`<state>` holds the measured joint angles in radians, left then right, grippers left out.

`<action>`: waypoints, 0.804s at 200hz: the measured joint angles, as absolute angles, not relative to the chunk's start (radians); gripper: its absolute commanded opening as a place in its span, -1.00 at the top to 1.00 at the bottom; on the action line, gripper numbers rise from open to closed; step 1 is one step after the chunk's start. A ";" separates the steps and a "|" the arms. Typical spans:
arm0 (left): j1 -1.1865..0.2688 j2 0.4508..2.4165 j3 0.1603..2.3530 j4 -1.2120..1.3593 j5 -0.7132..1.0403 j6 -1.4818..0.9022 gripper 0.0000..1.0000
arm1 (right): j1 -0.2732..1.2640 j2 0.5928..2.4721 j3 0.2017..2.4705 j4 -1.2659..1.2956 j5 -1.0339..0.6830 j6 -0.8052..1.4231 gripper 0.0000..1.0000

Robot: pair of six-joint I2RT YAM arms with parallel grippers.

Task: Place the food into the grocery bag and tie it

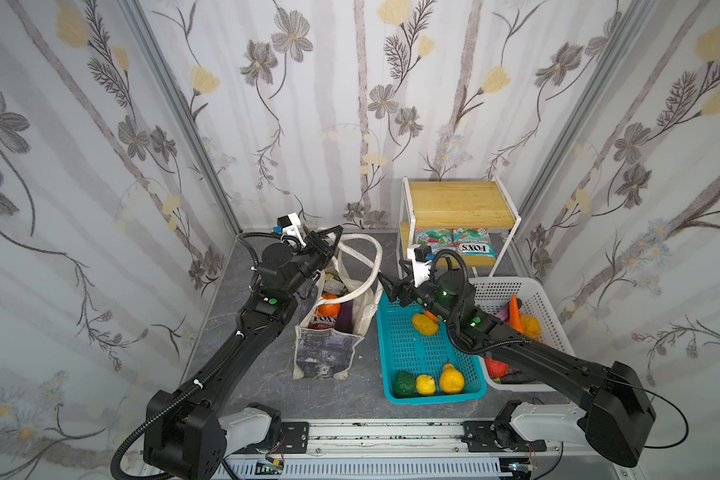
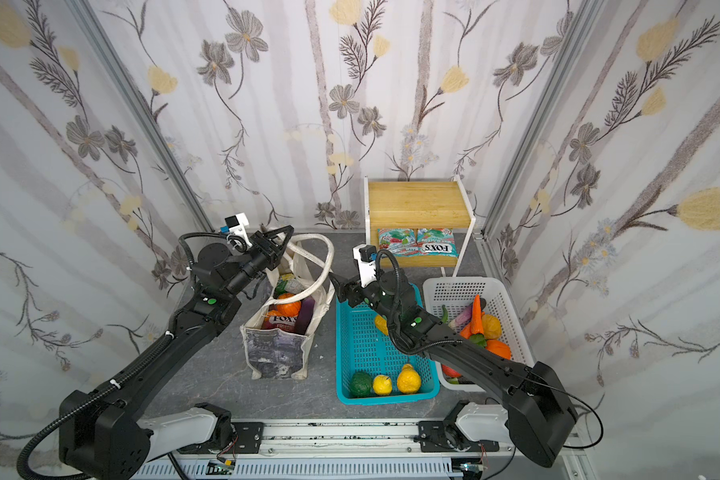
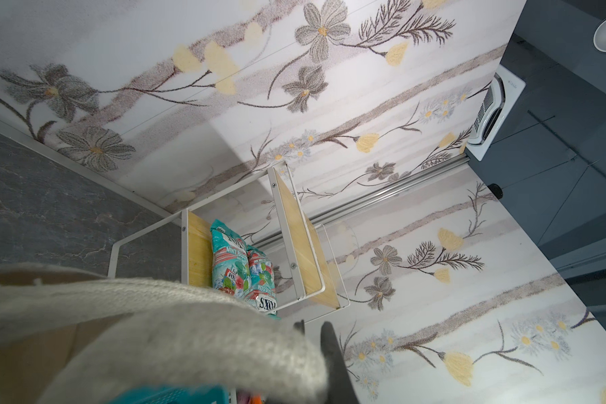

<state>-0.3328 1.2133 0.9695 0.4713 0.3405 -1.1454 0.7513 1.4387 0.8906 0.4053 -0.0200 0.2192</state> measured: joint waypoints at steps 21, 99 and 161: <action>-0.316 1.209 0.970 0.472 0.344 -1.149 1.00 | 0.738 1.432 0.886 0.407 -0.051 0.208 -0.99; -0.295 1.206 0.965 0.474 0.368 -1.152 1.00 | 0.695 1.357 0.719 0.547 -0.124 0.209 -0.86; -0.295 1.221 0.966 0.476 0.426 -1.142 1.00 | 0.693 1.602 0.896 0.551 -0.287 0.197 -0.52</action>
